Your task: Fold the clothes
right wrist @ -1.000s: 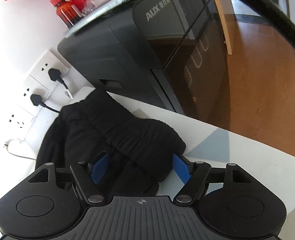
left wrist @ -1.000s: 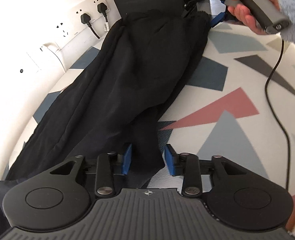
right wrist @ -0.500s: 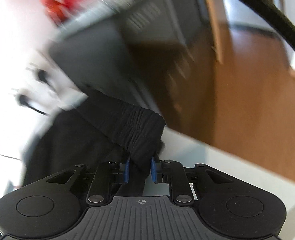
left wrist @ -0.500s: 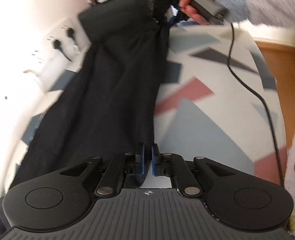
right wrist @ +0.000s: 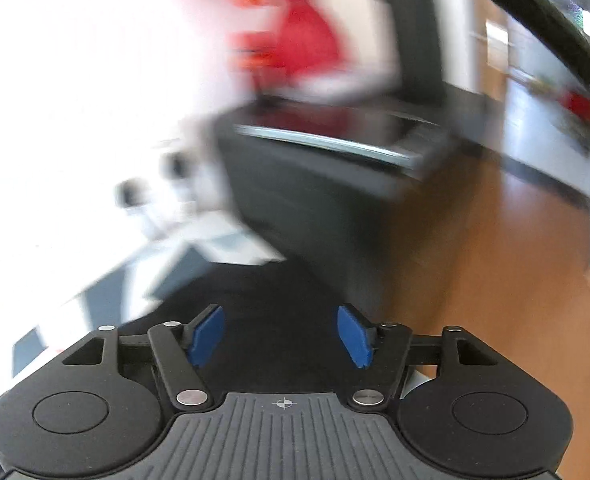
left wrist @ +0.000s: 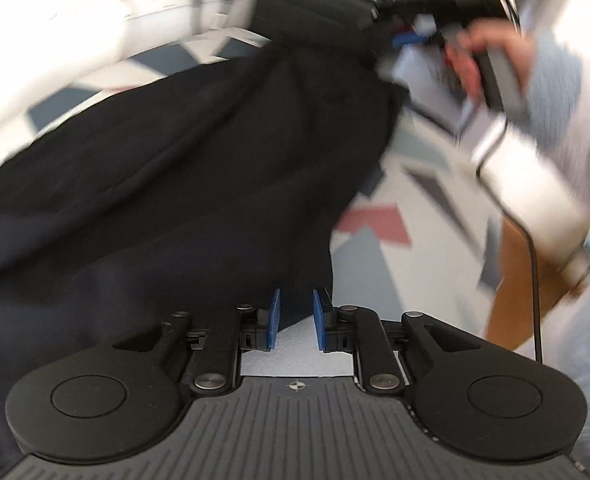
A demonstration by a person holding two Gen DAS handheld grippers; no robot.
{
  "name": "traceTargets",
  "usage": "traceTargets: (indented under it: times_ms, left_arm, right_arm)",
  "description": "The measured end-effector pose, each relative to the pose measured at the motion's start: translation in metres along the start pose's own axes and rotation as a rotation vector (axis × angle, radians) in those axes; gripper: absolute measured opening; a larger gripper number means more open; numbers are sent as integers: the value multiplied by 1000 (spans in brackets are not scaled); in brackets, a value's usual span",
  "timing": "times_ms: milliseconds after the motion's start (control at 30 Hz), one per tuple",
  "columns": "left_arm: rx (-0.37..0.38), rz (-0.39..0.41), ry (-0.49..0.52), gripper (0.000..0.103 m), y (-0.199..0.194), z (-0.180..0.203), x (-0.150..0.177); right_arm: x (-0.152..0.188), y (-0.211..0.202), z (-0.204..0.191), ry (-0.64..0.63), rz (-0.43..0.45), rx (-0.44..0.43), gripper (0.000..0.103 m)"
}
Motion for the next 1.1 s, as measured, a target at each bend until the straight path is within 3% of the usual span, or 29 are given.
traceTargets:
  times_ms: [133,233,300,400,433,600,733,833,933,967,1000,1100]
  left_arm:
    - [77,69,-173,19,-27,-33,-11]
    - [68,130,-265,25,-41,-58,-22]
    - [-22,139,-337,44,-39,-82,-28]
    - [-233,140,-458,39,-27,-123,-33]
    - [-252,130,-504,36,-20,-133,-34]
    - [-192,130,-675,30,7,-161,-38]
    - [-189,168,-696,28,10,-169,-48]
    - [-228,236,-735,28,-1,-190,-56]
    - [-324,379,-806,29,-21,-214,-75]
    - [-360,411,-815,36,-27,-218,-79]
    - [-378,421,-814,50,-31,-219,-82]
    - [-429,422,-768,57,-36,-214,-86]
  right_arm:
    - [18,28,-60,-235,-97,-117,61]
    - [44,54,-97,-425,-149,-128,61]
    - [54,74,-117,-510,-179,-127,60]
    - [63,94,-130,-597,-200,-92,56]
    - [67,94,-132,-611,-197,-80,56]
    - [66,102,-131,-602,-210,-84,58]
    - [59,119,-136,-591,-210,-97,60]
    - [42,134,-144,-563,-192,-111,59]
    - [9,142,-145,-430,-90,-118,56]
    - [-2,143,-144,-368,-52,-121,57]
    - [-12,147,-140,-310,-43,-128,57]
    - [-22,152,-129,-229,-72,-149,56]
Point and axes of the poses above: each gripper's, at about its wrist camera, not at the fingertips, and y roughly the way its jaws point, z to its right, x to its underside, the point moved 6 cm from there along y, roughly the way its jaws point, and after that the axes turned 4 degrees about -z, right-handed, at the moved point
